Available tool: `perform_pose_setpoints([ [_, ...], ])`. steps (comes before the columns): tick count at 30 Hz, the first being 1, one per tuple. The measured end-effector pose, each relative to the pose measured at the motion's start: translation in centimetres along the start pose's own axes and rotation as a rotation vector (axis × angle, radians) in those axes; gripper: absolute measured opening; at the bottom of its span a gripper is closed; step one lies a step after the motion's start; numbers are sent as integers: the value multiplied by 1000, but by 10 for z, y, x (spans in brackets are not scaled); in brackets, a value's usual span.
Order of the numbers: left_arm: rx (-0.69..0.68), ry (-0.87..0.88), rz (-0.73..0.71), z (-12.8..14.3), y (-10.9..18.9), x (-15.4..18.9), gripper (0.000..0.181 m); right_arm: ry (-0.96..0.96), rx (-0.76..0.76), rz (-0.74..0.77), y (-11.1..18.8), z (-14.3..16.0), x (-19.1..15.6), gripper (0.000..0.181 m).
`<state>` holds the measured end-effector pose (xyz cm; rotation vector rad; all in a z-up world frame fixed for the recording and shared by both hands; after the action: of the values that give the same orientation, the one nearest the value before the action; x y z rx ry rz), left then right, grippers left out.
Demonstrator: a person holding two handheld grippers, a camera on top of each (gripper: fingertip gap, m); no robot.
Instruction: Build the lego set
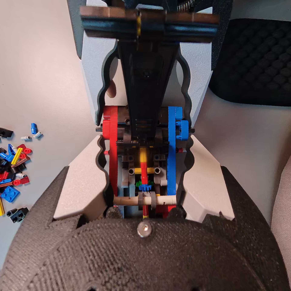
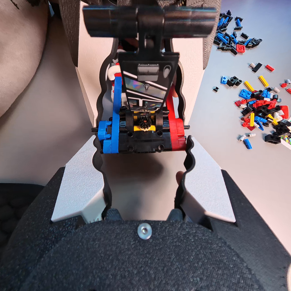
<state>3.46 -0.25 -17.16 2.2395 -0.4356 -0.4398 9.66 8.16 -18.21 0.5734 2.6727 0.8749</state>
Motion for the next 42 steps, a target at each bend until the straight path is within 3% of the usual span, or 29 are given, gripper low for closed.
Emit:
perform_pose_setpoints([
  [8,-7,-1,15,0,0,-1,103,-12,60,3,0,3,-1,108],
  [10,-3,-14,22,-1,-1,0,103,-22,15,14,1,2,-4,108],
  [13,3,-13,21,-1,-1,1,103,-18,-74,30,6,5,-10,124],
  [17,5,-15,21,-1,-1,1,103,2,-159,112,-12,15,-13,127],
  [23,8,-24,15,-1,0,3,103,31,-37,133,-17,17,-12,124],
  [37,7,-27,12,0,1,4,104,38,-37,124,-19,16,-12,124],
  [42,49,-43,-26,-1,15,3,119,16,-41,185,-22,13,-16,126],
])
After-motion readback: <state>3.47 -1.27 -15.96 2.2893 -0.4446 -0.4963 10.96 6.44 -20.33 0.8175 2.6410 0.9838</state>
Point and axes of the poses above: each gripper's, where its closed fingertips meet, y back along the fingers, z out of its underside, x = y × z across the jaws, the point moved 8 cm from there along y, back along the fingers, and after that the axes turned 15 degrees about -z, right-handed, at the moved point
